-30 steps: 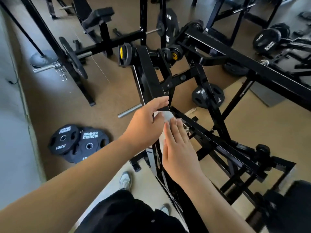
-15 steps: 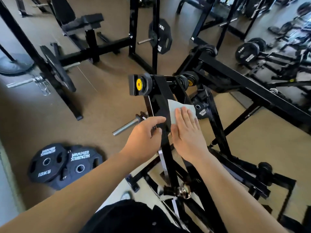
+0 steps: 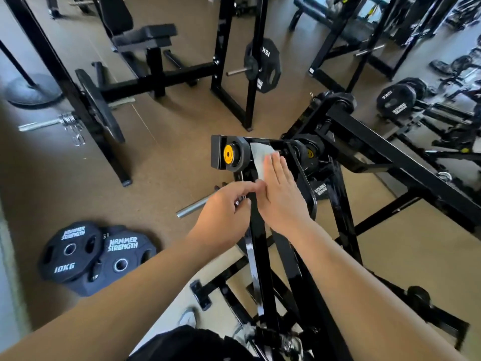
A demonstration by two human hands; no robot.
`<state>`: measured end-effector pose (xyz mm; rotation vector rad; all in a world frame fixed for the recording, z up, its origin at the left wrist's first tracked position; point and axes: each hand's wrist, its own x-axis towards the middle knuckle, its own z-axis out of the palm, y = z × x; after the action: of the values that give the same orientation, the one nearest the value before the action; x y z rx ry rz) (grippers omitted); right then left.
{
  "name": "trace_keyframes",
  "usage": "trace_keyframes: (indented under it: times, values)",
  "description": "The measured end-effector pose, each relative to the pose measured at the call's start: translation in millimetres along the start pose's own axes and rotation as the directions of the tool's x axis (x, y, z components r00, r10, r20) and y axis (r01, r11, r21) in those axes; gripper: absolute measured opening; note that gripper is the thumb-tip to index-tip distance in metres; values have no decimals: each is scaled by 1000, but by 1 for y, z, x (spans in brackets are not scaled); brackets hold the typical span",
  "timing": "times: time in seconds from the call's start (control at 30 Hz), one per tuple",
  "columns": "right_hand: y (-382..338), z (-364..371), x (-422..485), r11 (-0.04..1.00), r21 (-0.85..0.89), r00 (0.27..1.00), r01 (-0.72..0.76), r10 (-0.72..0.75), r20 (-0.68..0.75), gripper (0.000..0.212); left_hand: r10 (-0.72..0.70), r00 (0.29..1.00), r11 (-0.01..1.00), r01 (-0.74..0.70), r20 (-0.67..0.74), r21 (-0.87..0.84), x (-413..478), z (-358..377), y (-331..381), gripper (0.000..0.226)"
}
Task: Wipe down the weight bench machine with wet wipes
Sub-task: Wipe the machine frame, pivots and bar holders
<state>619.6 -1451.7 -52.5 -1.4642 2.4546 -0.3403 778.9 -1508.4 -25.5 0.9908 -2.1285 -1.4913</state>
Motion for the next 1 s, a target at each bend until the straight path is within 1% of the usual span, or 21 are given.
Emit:
trace_keyframes:
  times: [0.1,0.17,0.27,0.33,0.43,0.5,0.63,0.73,0.83,0.9,1.0]
  values:
    - [-2,-6,41,1000,13,1000,-5,5,22,63,-1,1000,1000,1,-29,11,4,0,-1,41]
    - [-2,-8,45,999,27,999,27,-28,32,63,2,999,1000,-1,-51,9,8,0,-3,41]
    - [1,-8,15,994,17,992,105,-106,62,66,-7,997,1000,7,-77,-1,13,0,-8,38]
    - [3,-5,-20,987,-47,987,153,-149,63,66,-25,995,1000,26,-92,8,16,1,-13,38]
    - [2,-1,-49,983,-104,987,150,-144,65,69,-45,992,998,49,-117,35,22,1,-18,38]
    - [1,0,-31,987,-92,990,130,-125,63,67,-54,991,998,58,-126,34,24,-1,-18,38]
    - [-9,-9,45,997,43,998,58,-59,32,65,-38,993,998,43,-108,44,27,-2,-16,41]
    - [-8,-12,64,994,74,996,83,-85,26,62,-11,993,999,17,-116,51,29,-2,-10,40]
    - [3,-6,37,983,16,983,182,-182,-13,70,9,991,999,-5,-132,32,31,4,-7,43]
    - [12,-1,5,978,42,979,202,-201,-27,75,20,991,999,-13,-129,49,32,10,-8,41]
    - [28,1,-50,968,160,981,191,-182,-73,59,62,986,997,-54,-153,54,33,21,-9,35]
